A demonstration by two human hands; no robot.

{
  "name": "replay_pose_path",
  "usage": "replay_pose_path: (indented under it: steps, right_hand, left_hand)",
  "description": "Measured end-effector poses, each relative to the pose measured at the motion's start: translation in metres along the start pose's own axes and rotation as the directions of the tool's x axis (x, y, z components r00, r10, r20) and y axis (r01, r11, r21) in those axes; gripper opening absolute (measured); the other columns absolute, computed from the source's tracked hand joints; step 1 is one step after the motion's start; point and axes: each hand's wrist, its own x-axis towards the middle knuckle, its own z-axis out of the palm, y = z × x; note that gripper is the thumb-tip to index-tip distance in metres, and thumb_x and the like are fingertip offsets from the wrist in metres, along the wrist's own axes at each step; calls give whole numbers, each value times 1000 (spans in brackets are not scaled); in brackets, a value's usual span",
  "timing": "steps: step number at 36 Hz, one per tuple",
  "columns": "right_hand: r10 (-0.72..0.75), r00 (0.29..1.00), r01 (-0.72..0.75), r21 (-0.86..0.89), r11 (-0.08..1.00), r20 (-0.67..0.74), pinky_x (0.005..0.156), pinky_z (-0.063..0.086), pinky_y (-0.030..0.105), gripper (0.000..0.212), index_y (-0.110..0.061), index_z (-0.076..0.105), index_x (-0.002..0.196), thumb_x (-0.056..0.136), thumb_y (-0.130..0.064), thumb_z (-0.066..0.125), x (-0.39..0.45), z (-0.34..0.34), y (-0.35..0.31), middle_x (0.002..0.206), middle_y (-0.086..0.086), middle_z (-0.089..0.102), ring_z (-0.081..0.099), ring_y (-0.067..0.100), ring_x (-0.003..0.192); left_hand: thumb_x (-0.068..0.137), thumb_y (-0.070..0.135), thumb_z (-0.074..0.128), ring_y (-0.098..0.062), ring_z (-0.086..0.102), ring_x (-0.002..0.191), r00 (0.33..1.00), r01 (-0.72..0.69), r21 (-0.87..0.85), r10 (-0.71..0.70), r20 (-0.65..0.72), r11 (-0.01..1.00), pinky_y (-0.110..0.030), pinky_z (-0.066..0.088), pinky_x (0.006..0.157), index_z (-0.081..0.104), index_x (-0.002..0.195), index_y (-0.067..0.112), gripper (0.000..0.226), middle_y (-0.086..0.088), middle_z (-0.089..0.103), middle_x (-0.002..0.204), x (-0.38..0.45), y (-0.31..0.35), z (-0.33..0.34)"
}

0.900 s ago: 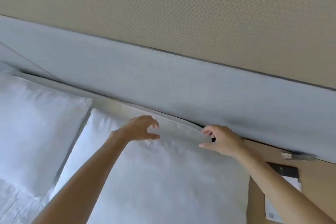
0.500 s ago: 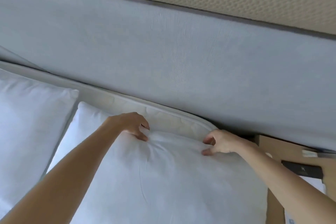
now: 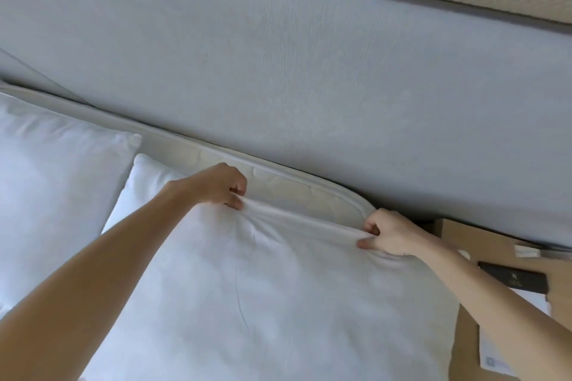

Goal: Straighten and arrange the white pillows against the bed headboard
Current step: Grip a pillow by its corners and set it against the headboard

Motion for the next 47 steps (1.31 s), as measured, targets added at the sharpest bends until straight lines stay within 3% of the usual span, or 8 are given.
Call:
replay_pose_path:
  steps: [4,13,20,25,27,33,41,47]
  right_hand:
    - [-28,997,30,31,999,-72,59,41,28,31,-9,67,75,74,-36,82,-24,-6,-5,77,9,70,62,20,68]
    - [-94,983,109,93,990,-157,48,34,13,20,-22,67,67,74,-30,84,-89,-27,-20,63,-9,61,53,6,57]
    - [-133,956,160,84,984,-263,58,40,30,18,-15,69,72,75,-25,84,-140,-47,-28,64,-4,62,54,13,59]
    - [-168,927,203,73,976,-334,54,41,25,25,-26,62,64,75,-26,84,-173,-59,-26,62,-7,62,53,7,55]
    - [-187,916,236,99,967,-356,49,38,16,24,-26,63,63,74,-25,84,-188,-63,-27,59,-8,60,50,1,48]
    - [-194,893,266,127,956,-407,47,37,14,22,-22,66,64,72,-25,86,-227,-75,-28,57,-5,61,47,1,47]
    - [-195,855,289,128,949,-481,57,44,28,19,-22,68,65,71,-21,86,-280,-86,-35,62,0,69,56,12,56]
    - [-168,827,282,137,950,-536,58,43,27,18,-20,69,64,72,-20,86,-313,-95,-36,61,-1,68,55,11,55]
  left_hand:
    - [75,22,79,-11,50,64,999,-3,-41,1,-47,999,-24,35,54,51,62,33,33,10,53,65,-24,7,-10]
    - [80,25,75,-6,47,61,989,-24,-53,15,-149,998,-24,35,54,50,61,33,33,11,51,64,-94,36,-34]
    - [77,24,78,-11,48,62,960,-50,-71,28,-279,996,-25,36,57,53,61,30,30,6,54,64,-139,64,-53]
    - [77,26,77,-14,50,65,943,-55,-49,36,-331,997,-27,40,60,54,63,29,27,1,58,68,-164,85,-69]
    - [78,26,77,-17,51,68,932,-61,-45,41,-359,997,-29,43,64,53,63,30,28,-1,60,70,-174,92,-74]
    - [81,25,75,-20,53,74,908,-78,-21,62,-415,997,-27,40,64,57,68,26,22,-6,64,76,-205,111,-86]
    - [80,22,75,-14,49,66,887,-142,6,130,-444,990,-24,37,59,63,76,12,16,-7,62,73,-235,134,-101]
    - [81,20,74,-17,48,66,872,-182,57,187,-453,982,-22,35,57,61,76,7,19,-7,61,70,-242,153,-112]
